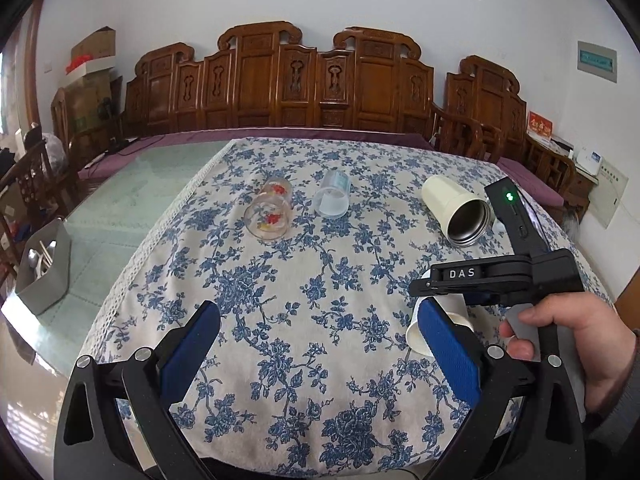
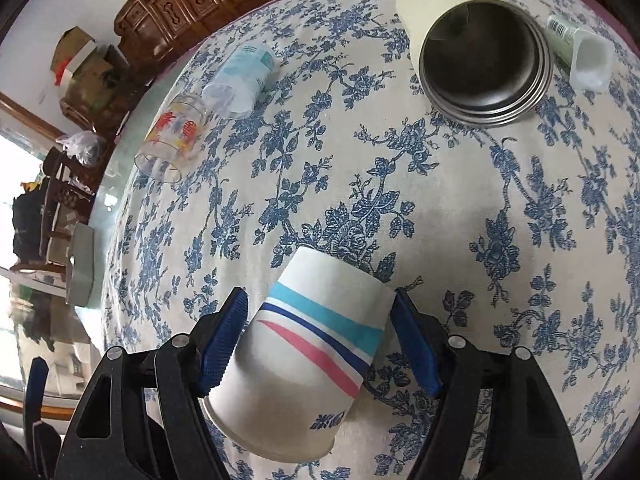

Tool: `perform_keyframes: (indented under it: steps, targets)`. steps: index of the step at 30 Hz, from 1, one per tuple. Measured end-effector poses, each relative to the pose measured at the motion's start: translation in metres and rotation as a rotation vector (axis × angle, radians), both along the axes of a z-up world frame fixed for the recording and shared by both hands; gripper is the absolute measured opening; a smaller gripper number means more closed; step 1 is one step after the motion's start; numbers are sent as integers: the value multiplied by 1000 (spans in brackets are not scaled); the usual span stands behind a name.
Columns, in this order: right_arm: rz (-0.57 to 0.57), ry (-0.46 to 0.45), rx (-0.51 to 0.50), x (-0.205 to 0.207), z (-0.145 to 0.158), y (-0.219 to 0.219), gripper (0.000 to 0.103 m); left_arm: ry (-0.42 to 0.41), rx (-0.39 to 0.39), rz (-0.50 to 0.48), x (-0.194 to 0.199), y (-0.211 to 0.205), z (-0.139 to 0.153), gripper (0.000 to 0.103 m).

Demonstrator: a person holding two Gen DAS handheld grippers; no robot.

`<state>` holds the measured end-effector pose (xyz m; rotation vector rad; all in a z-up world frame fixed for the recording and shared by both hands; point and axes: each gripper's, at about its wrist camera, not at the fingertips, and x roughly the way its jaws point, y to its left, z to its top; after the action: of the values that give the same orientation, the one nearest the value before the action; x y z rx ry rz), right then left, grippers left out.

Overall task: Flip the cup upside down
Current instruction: 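Grasp the striped paper cup with the right gripper while the left gripper releases it, then rotate the cup upright with the right gripper and set it on the table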

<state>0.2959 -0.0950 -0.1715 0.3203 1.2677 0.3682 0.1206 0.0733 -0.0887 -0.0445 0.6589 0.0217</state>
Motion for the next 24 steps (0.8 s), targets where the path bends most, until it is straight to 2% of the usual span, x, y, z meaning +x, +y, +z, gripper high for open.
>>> perform_keyframes:
  steps: [5, 6, 7, 12, 16, 21, 24]
  targets:
    - [-17, 26, 27, 4, -2, 0, 76, -5, -1, -2, -2, -2, 3, 95]
    - [-20, 30, 35, 6, -3, 0, 74, -6, 1, -2, -2, -2, 3, 95]
    - [-25, 30, 36, 7, -3, 0, 69, -6, 4, -2, -2, -3, 3, 95]
    - [-13, 11, 46, 9, -2, -5, 63, -5, 6, 0, -2, -3, 3, 95]
    - [15, -104, 45, 5, 11, -8, 61, -6, 7, 0, -2, -3, 3, 95]
    - [54, -287, -48, 1, 29, -9, 61, -4, 13, 1, -2, -4, 3, 95]
    - [70, -368, -105, 1, 37, -6, 61, -6, 15, 1, -2, -3, 3, 95]
